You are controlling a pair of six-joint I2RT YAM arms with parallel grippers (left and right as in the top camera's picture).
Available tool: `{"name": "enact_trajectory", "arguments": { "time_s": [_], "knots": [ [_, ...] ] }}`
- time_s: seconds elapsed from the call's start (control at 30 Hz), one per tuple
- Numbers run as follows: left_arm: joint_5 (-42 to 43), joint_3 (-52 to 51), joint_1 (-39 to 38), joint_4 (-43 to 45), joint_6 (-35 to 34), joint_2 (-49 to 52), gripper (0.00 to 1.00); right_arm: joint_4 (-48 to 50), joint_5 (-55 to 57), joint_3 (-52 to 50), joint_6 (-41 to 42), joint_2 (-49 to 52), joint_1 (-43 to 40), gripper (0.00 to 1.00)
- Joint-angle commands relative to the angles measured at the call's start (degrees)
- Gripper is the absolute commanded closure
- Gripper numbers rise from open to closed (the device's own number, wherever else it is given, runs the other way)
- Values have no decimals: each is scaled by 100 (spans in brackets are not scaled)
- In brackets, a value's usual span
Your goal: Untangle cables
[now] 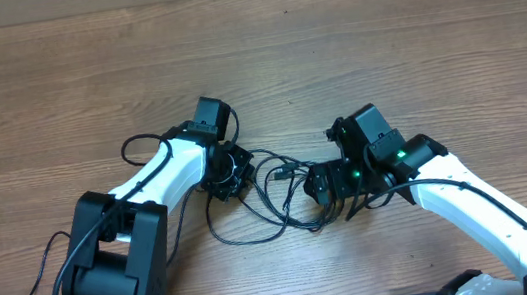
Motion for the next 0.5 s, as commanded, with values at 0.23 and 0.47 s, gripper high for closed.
{"name": "enact_trajectory", "arguments": {
  "time_s": [0.23, 0.47],
  "knots": [
    [-114, 1539, 413, -1266, 3036, 42, 43, 269, 315, -37, 857, 0, 0, 0],
    [-999, 2938, 490, -2776, 3263, 20, 0, 313, 313, -37, 857, 0, 0, 0]
  ]
}}
